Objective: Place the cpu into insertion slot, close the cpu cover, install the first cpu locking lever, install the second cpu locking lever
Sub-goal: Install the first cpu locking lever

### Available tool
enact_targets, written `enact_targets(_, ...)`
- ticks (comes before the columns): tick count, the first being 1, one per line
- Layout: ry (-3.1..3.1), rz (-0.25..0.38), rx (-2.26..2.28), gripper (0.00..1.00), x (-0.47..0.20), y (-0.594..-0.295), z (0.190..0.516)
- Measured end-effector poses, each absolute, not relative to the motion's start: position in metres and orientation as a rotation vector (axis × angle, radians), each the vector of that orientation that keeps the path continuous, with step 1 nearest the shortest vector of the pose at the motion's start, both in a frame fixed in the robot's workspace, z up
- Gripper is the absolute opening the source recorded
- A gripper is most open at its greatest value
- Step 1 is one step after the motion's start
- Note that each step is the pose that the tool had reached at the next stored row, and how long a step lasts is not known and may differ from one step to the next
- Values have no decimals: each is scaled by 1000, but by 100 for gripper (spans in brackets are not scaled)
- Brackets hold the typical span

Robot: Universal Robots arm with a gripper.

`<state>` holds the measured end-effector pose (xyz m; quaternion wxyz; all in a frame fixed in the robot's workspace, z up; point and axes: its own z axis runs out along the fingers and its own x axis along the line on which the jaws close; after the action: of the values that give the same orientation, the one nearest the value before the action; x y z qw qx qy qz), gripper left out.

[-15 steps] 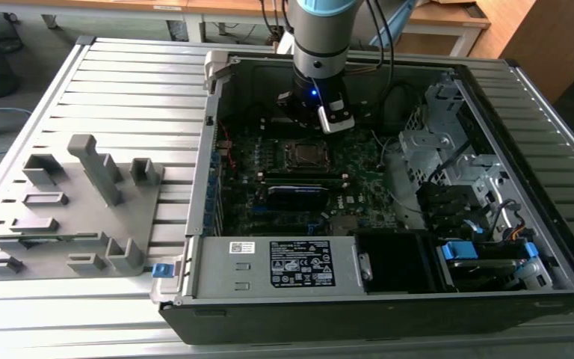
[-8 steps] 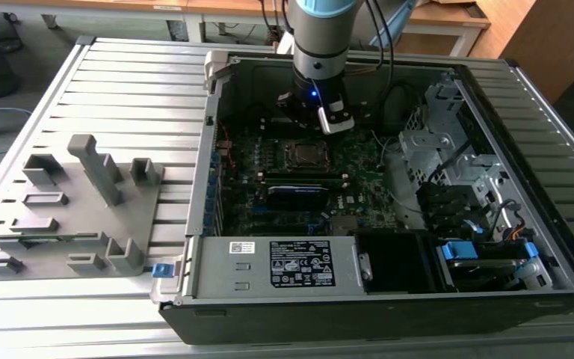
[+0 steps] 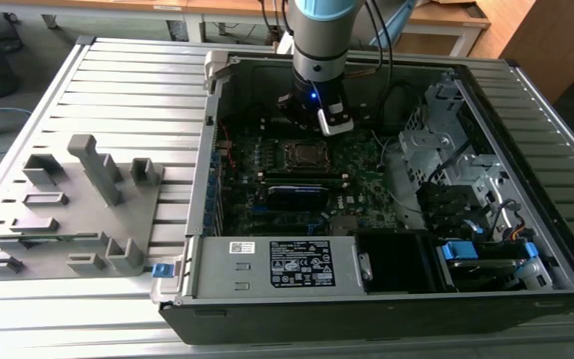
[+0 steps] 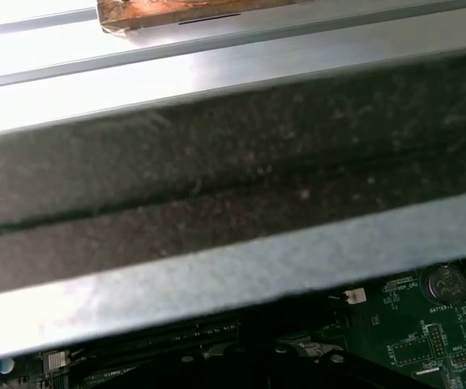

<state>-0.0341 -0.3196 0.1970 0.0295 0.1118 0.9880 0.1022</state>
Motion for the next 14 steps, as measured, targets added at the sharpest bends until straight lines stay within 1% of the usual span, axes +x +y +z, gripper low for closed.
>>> enact_targets(14,3047,316,345,10,-34,-317,196)
